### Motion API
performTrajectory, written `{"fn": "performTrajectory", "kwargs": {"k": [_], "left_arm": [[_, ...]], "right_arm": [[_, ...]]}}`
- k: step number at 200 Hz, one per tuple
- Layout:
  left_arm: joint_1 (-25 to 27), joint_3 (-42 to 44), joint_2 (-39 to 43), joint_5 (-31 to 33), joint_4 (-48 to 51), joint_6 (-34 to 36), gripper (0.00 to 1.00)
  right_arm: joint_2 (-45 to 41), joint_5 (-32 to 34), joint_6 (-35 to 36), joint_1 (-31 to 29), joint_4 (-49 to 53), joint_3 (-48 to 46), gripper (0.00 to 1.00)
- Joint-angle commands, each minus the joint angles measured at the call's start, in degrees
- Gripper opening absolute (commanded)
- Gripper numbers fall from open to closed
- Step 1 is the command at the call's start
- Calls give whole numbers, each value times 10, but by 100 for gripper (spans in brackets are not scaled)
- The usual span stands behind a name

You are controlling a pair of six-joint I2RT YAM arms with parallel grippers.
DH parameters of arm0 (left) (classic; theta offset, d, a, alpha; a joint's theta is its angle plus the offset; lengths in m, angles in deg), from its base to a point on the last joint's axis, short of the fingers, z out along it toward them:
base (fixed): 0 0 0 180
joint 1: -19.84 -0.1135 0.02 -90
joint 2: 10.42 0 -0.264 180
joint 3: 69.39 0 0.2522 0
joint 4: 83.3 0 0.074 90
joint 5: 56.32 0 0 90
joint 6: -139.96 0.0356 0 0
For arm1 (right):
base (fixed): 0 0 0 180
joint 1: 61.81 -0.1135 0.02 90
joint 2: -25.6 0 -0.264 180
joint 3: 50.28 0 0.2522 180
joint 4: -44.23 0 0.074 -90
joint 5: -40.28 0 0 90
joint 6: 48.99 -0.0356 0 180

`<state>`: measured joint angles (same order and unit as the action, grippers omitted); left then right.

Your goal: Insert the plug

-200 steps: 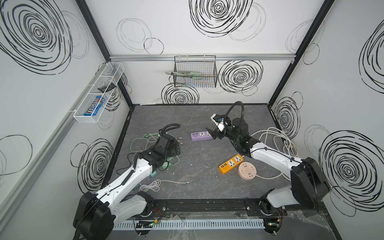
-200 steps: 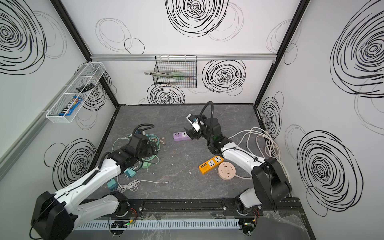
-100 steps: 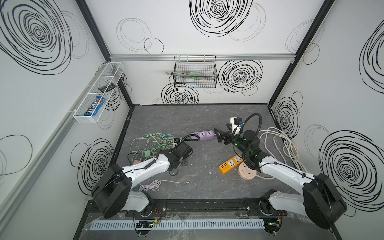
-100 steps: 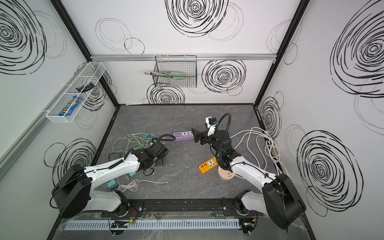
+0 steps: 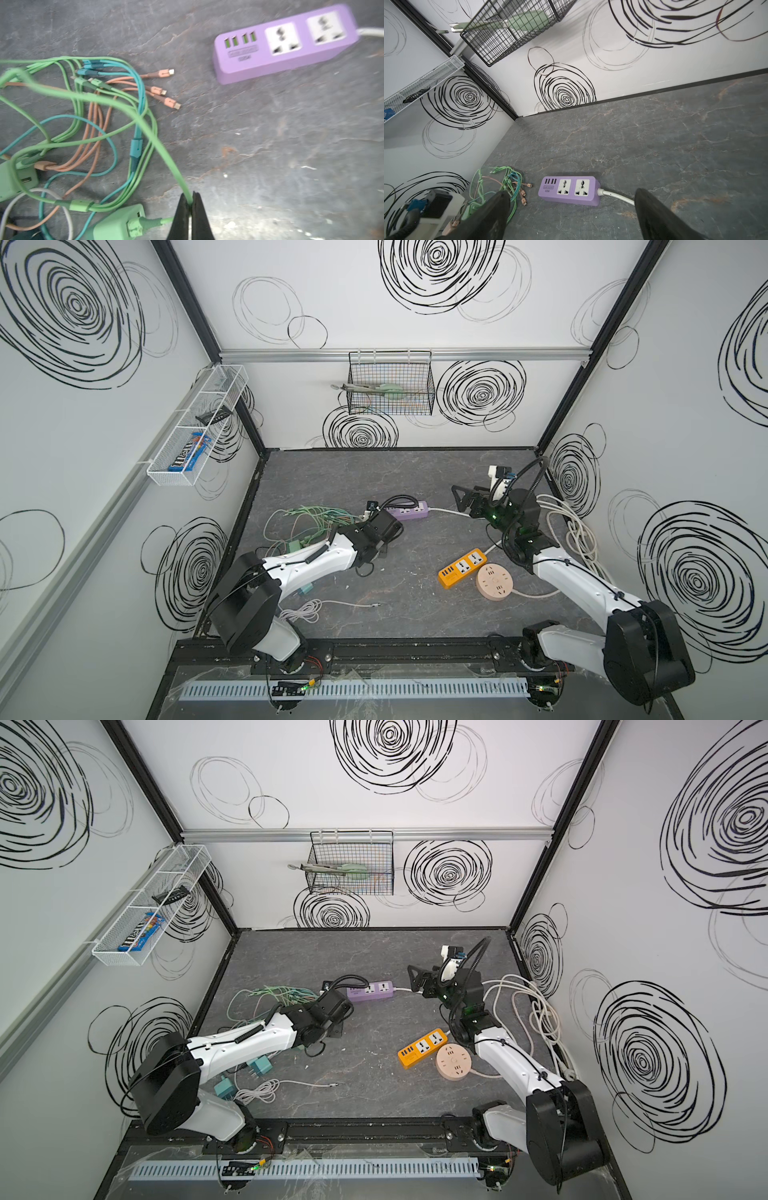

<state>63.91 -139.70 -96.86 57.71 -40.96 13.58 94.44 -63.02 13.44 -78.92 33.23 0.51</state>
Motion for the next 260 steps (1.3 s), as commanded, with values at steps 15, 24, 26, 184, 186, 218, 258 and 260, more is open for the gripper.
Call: {"fn": "performTrajectory", "kwargs": {"k": [15,24,26,184,186,218,258,260], "left_arm": [[15,-69,22,-58,3,-2,0],[10,-73,26,-84,-5,-7,0],[8,-74,27,-89,-8,-8,0],[-115,1,73,-233,-100,-48,0],[-110,-2,74,-231,-97,-49,0],[-39,-24,80,-250,-111,-83,0],[-76,45,34,-387,-206,-147,0],[-79,48,32,-389,-211,-149,0]], "right_arm": [[30,-62,27,1,32,39,97],[38,-74,36,2,32,42,97],[39,-77,39,2,32,42,97],[112,-62,147,-80,115,87,97],[111,-59,145,-79,115,87,97],[77,-42,109,-36,102,60,97],[47,-97,147,-8,77,22,98],[47,-100,150,-9,78,22,98]]}}
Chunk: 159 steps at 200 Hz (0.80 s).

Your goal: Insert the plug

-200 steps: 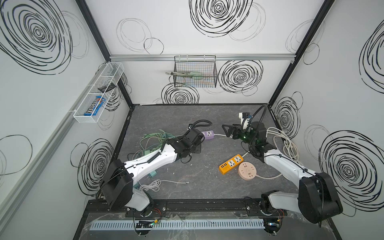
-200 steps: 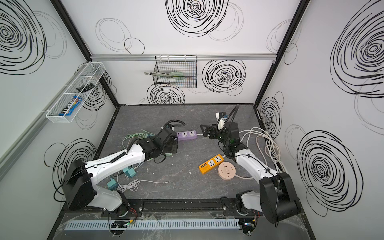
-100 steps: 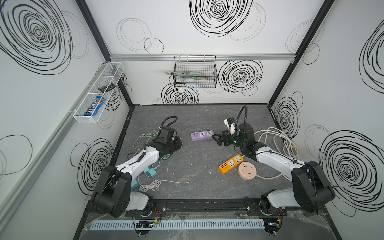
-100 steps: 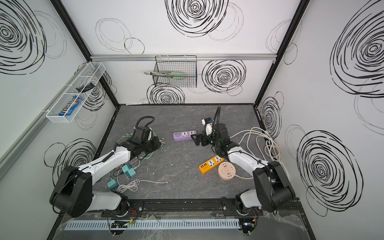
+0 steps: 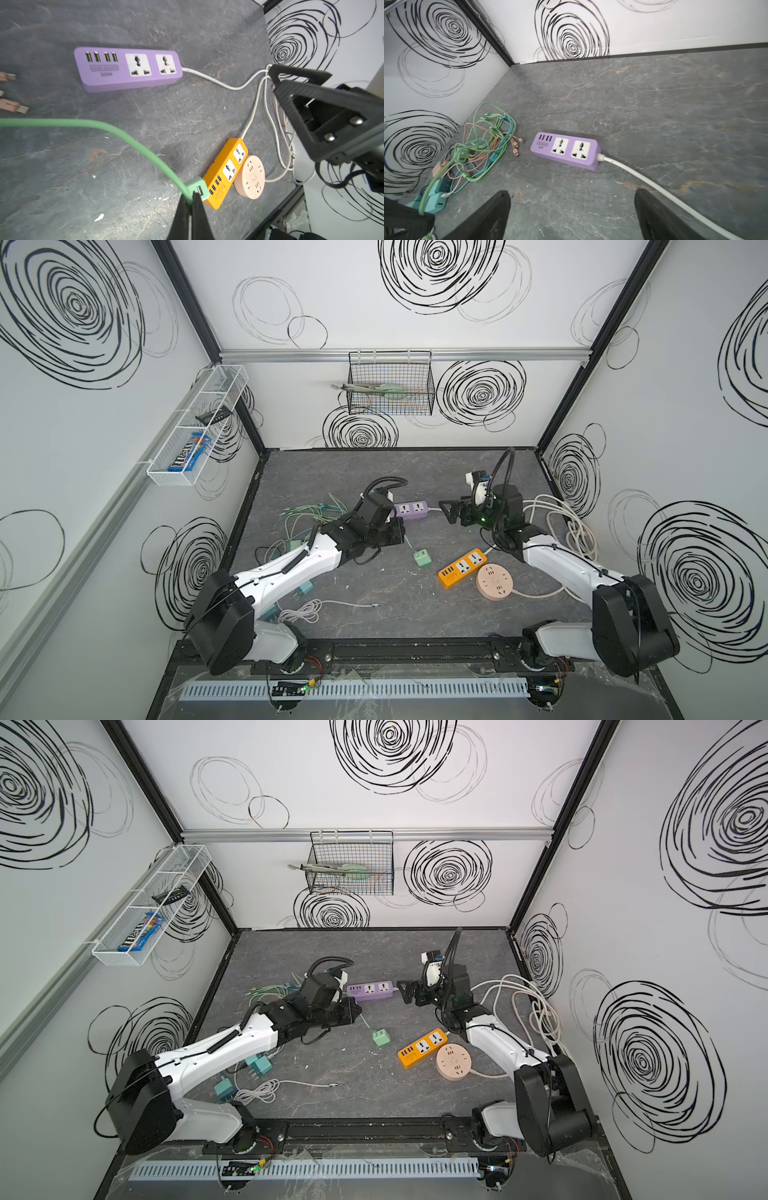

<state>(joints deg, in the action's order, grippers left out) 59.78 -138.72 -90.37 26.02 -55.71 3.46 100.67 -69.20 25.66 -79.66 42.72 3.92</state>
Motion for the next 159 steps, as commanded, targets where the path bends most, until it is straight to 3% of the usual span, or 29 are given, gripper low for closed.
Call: {"fn": "performTrajectory", "kwargs": {"k": [1,46,72,97,143,159], "left_arm": [[-40,40,-34,-74,-66,-49,0],[-129,64,-94,-74,-105,-58,0],[-142,50,-112,-58,-89,-47,0],[-153,46,-121,-52,-84,-38,0],[-165,35,-137,-54,-67,8,0],[-165,34,-138,-55,-64,17,0]], "right_arm": [[-14,-40,29,-2,-16,-12,98],[11,-64,56,-31,3,-5,99],[36,-30,83,-72,45,16,100],[57,-38,111,-97,68,20,98],[118,-47,215,-166,150,61,91],[135,-20,263,-185,188,79,90]]}}
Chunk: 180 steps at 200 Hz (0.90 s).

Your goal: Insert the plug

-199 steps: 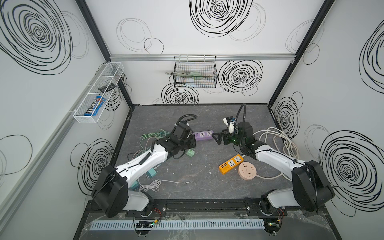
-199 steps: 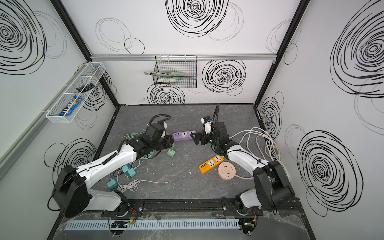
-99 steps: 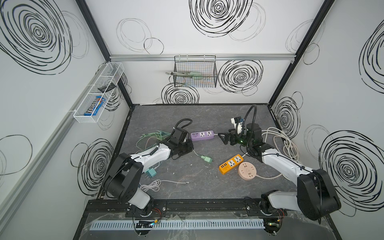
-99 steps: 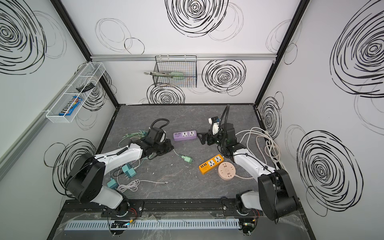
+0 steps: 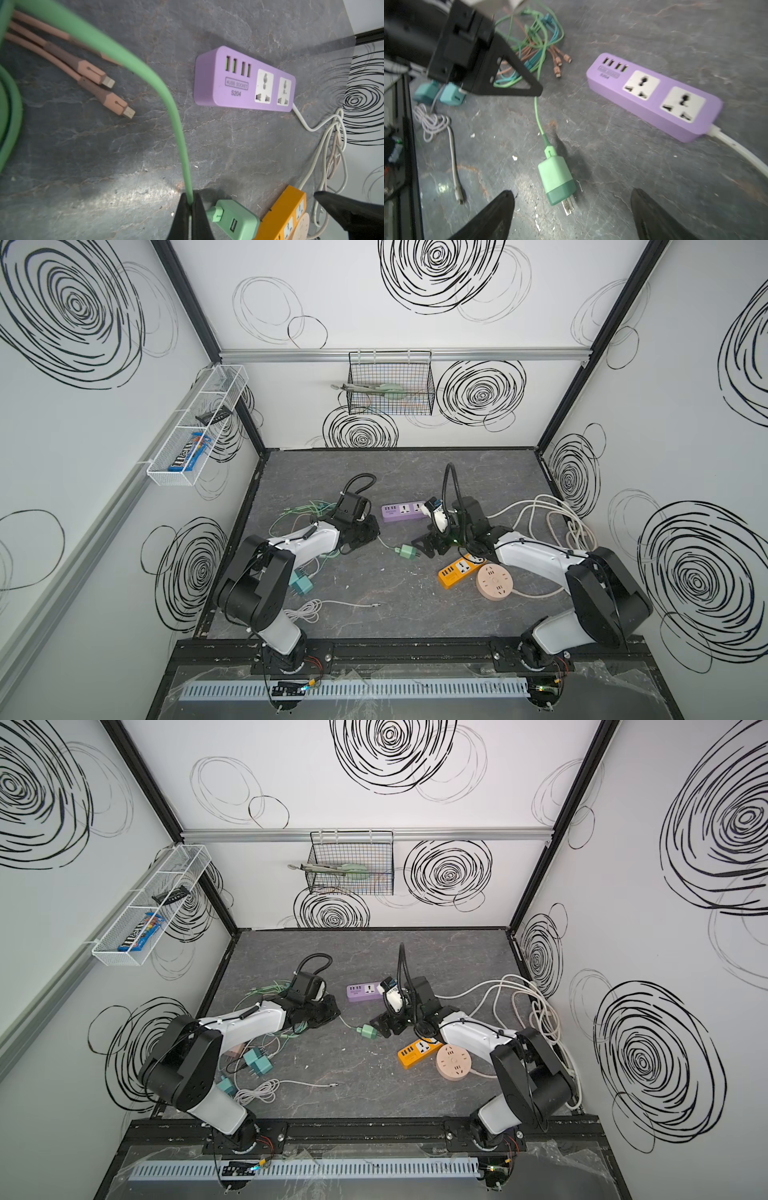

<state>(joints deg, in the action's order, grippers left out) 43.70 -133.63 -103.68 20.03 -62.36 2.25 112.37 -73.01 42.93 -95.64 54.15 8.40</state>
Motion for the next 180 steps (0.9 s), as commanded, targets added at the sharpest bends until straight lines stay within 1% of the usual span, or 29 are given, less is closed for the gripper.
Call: {"fn": "performTrajectory", "kwargs": {"k": [1,19,30,48,67,98,119,163,180], "left_arm": [[-4,-17,-5,5,2,30,0],[-5,-16,-4,0,-2,36,0],[-5,-13,-2,-5,-8,38,0],[-5,-10,-2,-11,-15,39,0],[-5,-11,-2,-12,-18,43,0],[-6,-13,-2,-14,-21,43,0],[-6,-11,0,-14,-24,43,0],[-6,-8,0,-17,-31,41,0],[-6,-7,1,-18,-33,40,0]], "right_arm": [[19,19,94,-26,75,34,90],[32,51,162,-43,114,47,88],[38,62,190,-44,124,50,87],[41,57,245,-45,137,50,85],[48,49,283,-45,148,56,82],[68,49,318,-48,156,66,81],[74,48,324,-51,135,65,80],[118,52,334,-62,122,89,72],[134,60,337,-66,117,98,66]]}}
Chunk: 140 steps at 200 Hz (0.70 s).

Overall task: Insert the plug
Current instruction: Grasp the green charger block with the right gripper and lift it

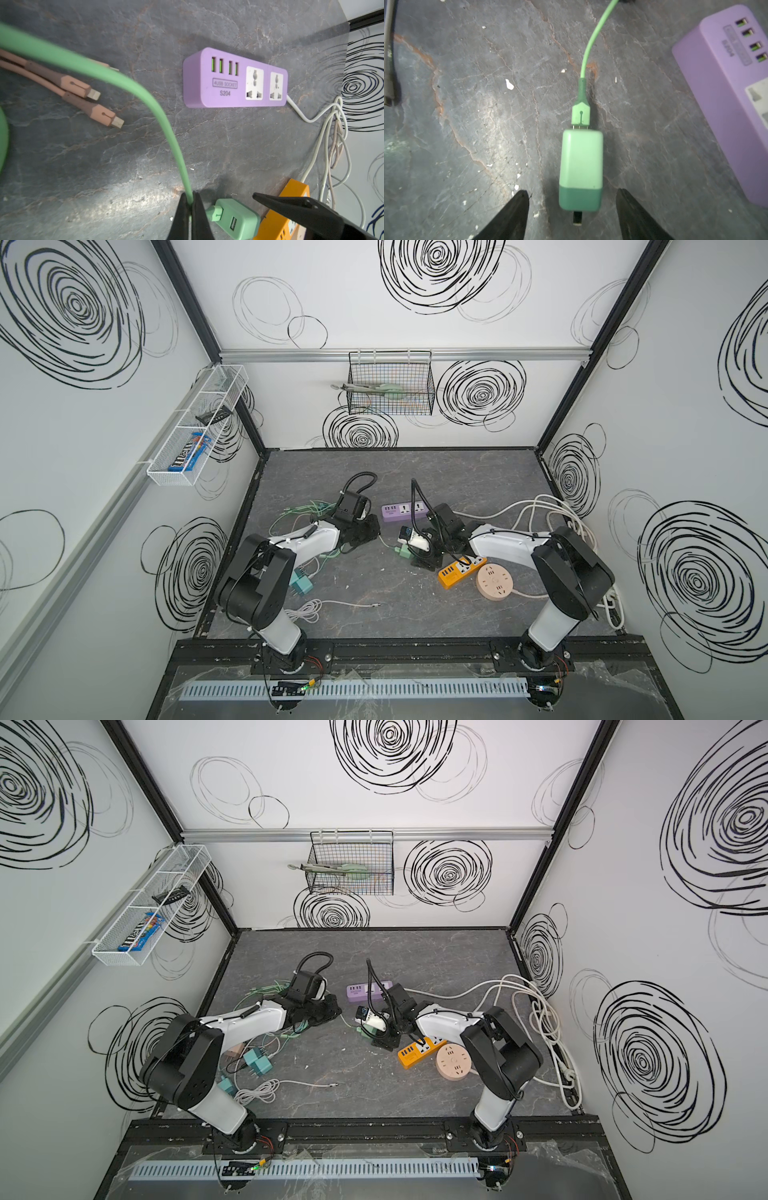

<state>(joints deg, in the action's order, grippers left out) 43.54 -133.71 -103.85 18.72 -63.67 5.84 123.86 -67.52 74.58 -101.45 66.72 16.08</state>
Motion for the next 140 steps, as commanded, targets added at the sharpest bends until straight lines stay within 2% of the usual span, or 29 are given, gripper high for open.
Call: {"fn": "performTrajectory", "kwargs": {"k": [1,26,61,75,86,97,117,140], "left_arm": [[-4,-6,3,-5,-20,4,0],[-4,-3,5,-4,-21,3,1],[-7,-1,12,-11,-23,11,2],[-7,1,26,-24,-37,27,17],[-6,9,48,-32,-50,42,45],[-6,19,80,-38,-66,62,63],[-6,34,151,-49,-87,110,80],[-3,31,229,-65,-86,169,93]], "right_arm": [[20,6,21,-8,-9,22,66],[36,9,21,-10,-13,27,57],[33,-12,21,-8,-11,30,33],[19,-37,17,-2,-10,29,26],[2,-58,13,5,-7,29,21],[-19,-74,7,15,-9,23,17],[-59,-99,-2,34,-19,6,16],[-94,-155,-37,69,-23,9,15]]}}
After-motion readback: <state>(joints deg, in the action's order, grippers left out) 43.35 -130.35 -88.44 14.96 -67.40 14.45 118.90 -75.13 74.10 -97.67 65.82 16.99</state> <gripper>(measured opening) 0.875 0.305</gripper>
